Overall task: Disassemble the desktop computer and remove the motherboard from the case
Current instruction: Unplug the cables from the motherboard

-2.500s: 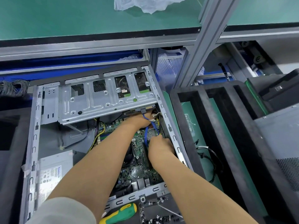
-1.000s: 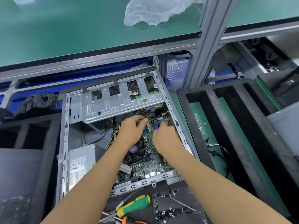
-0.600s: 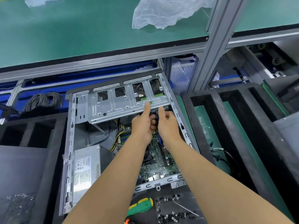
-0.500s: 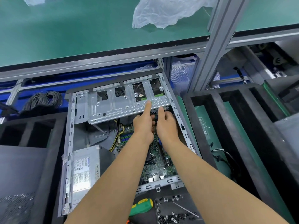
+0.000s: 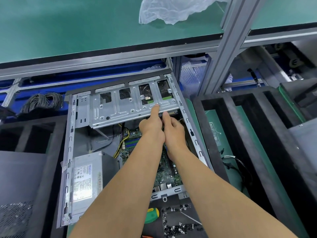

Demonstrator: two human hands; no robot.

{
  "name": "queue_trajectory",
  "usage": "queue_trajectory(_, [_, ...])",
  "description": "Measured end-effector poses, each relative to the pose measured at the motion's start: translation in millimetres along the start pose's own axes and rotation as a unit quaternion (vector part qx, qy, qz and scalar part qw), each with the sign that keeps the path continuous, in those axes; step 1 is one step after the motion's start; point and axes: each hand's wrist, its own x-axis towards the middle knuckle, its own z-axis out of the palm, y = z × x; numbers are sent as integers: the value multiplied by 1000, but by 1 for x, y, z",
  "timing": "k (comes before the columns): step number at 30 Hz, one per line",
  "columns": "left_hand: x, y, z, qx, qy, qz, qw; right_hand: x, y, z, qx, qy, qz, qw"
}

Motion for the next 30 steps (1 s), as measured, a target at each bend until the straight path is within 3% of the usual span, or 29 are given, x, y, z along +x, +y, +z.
queue_trajectory(4, [-3, 1, 2, 3, 6, -4, 1000, -5, 5, -2, 16, 42, -14, 999])
queue_trajectory(10, [-11, 4, -2, 17, -6, -7, 1000, -19, 0, -11, -51, -17, -19, 998])
queue_trajectory(14, [-12, 5, -15, 27, -88, -8, 996, -41, -10, -24, -162, -13, -123, 979])
queue_trajectory(17, [-8, -3, -35, 60, -153, -7, 986, -55, -21, -43, -174, -26, -148, 973])
queue_trajectory(21, [-10, -17, -59, 202, -178, 100, 958, -61, -36, -74, -165, -20, -149, 975])
queue_trajectory(22, [-10, -19, -64, 280, -176, 165, 929, -63, -38, -80, -163, -19, -158, 974])
queue_trajectory(23, [-7, -20, -67, 380, -170, 248, 875, -63, -38, -85, -182, -14, -177, 967])
queue_trajectory(26, [3, -19, -65, 654, -171, 411, 612, -66, -33, -93, -251, 0, -235, 939])
queue_trajectory(27, [7, -18, -60, 698, -179, 424, 548, -68, -31, -94, -251, 0, -245, 936])
queue_trajectory(28, [12, -18, -54, 725, -189, 430, 505, -69, -29, -94, -251, 1, -255, 934])
queue_trajectory(30, [20, -16, -42, 753, -199, 433, 453, -71, -25, -95, -245, 4, -269, 932])
